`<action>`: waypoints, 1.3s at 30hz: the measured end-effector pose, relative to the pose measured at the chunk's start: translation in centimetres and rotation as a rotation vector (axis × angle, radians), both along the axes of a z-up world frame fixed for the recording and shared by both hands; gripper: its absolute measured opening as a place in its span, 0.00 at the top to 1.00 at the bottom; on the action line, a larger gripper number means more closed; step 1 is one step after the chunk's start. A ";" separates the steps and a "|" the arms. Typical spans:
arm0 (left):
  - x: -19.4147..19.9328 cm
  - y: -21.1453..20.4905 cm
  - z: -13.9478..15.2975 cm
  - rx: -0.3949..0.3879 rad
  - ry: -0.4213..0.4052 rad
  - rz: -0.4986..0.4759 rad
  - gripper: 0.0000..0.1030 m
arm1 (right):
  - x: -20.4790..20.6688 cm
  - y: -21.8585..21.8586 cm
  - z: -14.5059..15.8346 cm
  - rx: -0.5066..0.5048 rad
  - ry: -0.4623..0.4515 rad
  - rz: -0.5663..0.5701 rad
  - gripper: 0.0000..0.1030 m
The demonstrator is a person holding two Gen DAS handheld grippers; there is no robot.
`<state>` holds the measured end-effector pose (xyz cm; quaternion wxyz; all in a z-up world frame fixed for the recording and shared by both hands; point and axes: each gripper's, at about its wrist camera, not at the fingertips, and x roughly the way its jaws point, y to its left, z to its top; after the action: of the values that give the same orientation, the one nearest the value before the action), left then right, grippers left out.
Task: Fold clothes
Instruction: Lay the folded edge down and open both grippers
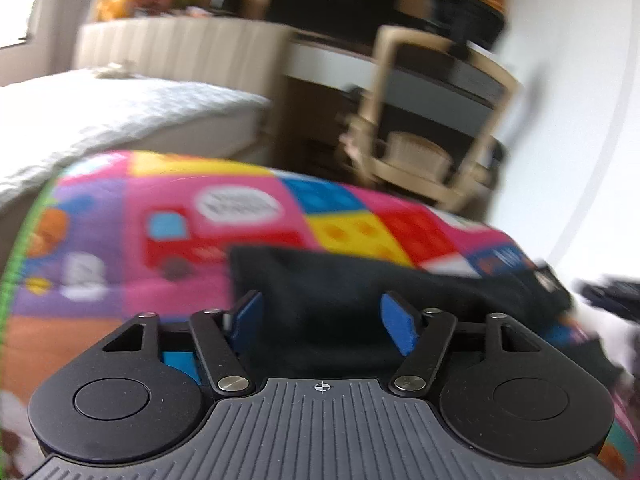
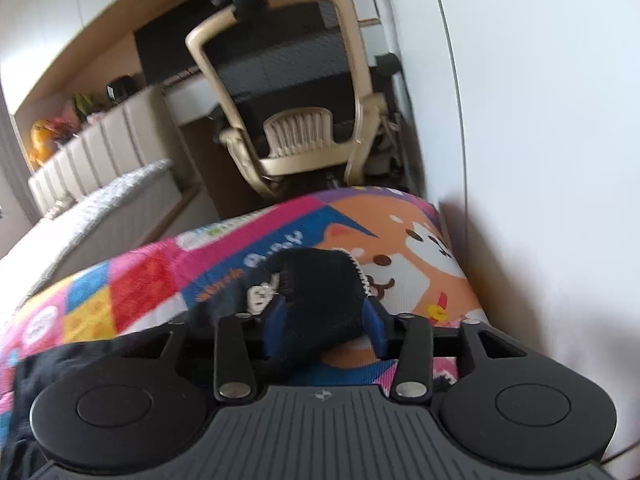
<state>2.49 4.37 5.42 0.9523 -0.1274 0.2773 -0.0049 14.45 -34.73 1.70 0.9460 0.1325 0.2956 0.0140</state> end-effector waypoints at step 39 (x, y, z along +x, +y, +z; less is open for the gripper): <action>-12.7 -11.5 3.7 0.178 -0.035 -0.024 0.01 | -26.1 6.6 2.6 -0.039 -0.219 0.122 0.00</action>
<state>-10.22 -7.10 9.16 0.9644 -0.0388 0.2616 0.0062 -11.68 -28.09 4.26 0.9724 0.0933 0.1982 0.0802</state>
